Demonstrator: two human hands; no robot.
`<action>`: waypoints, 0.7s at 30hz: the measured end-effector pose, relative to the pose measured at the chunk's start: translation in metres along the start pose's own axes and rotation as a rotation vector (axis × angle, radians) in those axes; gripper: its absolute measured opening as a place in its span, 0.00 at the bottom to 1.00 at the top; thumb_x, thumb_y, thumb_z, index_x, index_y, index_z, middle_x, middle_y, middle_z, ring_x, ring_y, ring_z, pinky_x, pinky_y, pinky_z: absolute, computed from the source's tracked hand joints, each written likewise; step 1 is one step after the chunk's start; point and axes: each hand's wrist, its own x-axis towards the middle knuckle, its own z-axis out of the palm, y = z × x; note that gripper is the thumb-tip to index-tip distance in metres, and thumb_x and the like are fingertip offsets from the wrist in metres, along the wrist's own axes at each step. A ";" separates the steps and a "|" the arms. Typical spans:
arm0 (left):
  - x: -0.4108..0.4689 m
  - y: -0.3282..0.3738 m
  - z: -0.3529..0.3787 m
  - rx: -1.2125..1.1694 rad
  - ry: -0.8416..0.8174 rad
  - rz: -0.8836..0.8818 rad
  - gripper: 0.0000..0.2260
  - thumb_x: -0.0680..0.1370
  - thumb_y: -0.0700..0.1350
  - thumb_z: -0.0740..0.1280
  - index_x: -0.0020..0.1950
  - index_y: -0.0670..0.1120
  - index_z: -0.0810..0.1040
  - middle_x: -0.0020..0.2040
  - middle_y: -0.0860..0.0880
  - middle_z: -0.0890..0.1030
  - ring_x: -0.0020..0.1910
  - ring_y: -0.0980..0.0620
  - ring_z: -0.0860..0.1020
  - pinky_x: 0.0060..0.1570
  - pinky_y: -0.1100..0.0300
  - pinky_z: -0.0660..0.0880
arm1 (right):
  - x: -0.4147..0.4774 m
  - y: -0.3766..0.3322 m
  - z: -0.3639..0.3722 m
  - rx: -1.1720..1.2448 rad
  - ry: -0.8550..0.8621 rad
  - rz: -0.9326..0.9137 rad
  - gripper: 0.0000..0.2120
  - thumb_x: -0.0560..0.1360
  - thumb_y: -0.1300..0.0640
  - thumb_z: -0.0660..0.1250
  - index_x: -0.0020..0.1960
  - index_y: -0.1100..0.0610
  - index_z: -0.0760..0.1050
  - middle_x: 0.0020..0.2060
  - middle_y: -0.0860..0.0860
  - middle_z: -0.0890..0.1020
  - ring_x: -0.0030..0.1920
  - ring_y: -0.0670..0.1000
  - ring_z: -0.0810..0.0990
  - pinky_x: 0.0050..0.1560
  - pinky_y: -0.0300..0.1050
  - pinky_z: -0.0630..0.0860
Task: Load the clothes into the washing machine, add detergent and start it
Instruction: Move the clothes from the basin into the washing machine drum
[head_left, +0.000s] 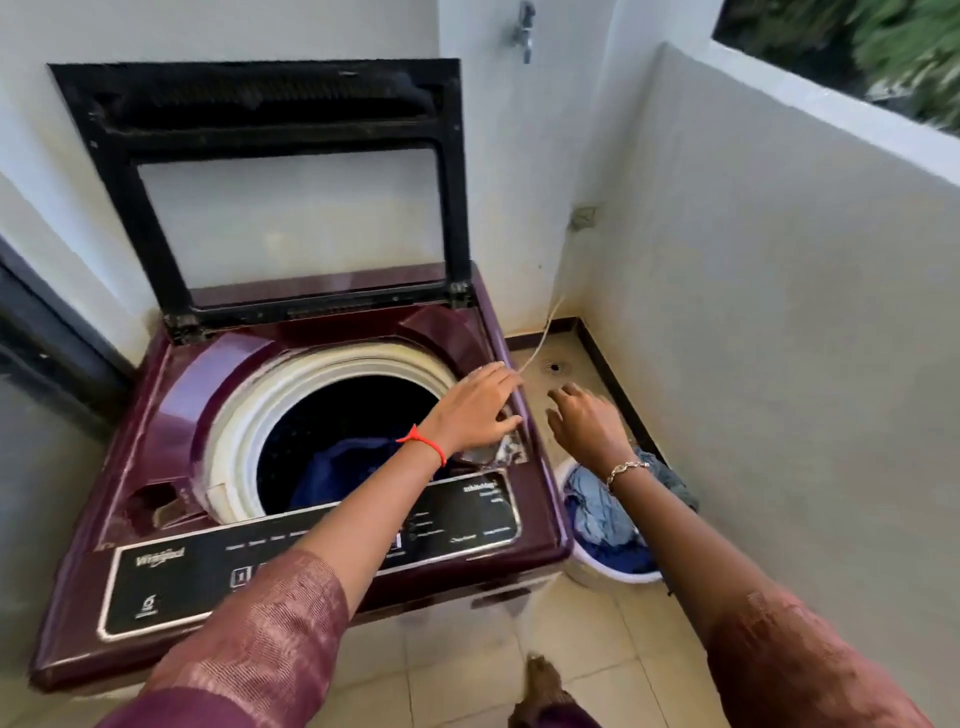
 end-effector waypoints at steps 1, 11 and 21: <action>0.010 0.010 0.005 -0.022 -0.021 0.027 0.23 0.77 0.49 0.65 0.69 0.41 0.68 0.68 0.44 0.70 0.71 0.46 0.64 0.72 0.59 0.54 | -0.004 0.015 0.002 0.004 -0.003 0.028 0.12 0.77 0.58 0.58 0.57 0.61 0.74 0.53 0.58 0.78 0.53 0.61 0.78 0.50 0.51 0.72; 0.153 0.087 0.089 -0.107 -0.336 0.025 0.26 0.77 0.47 0.65 0.72 0.41 0.62 0.71 0.43 0.65 0.74 0.46 0.57 0.72 0.56 0.54 | -0.021 0.201 0.053 0.003 -0.216 0.161 0.12 0.76 0.62 0.57 0.57 0.62 0.73 0.54 0.59 0.77 0.51 0.61 0.78 0.47 0.51 0.74; 0.212 0.108 0.226 -0.080 -0.647 0.027 0.33 0.77 0.50 0.64 0.76 0.42 0.52 0.77 0.45 0.54 0.76 0.46 0.47 0.74 0.55 0.46 | -0.040 0.316 0.151 0.028 -0.548 0.230 0.15 0.77 0.58 0.56 0.63 0.62 0.67 0.59 0.59 0.73 0.61 0.59 0.72 0.55 0.52 0.74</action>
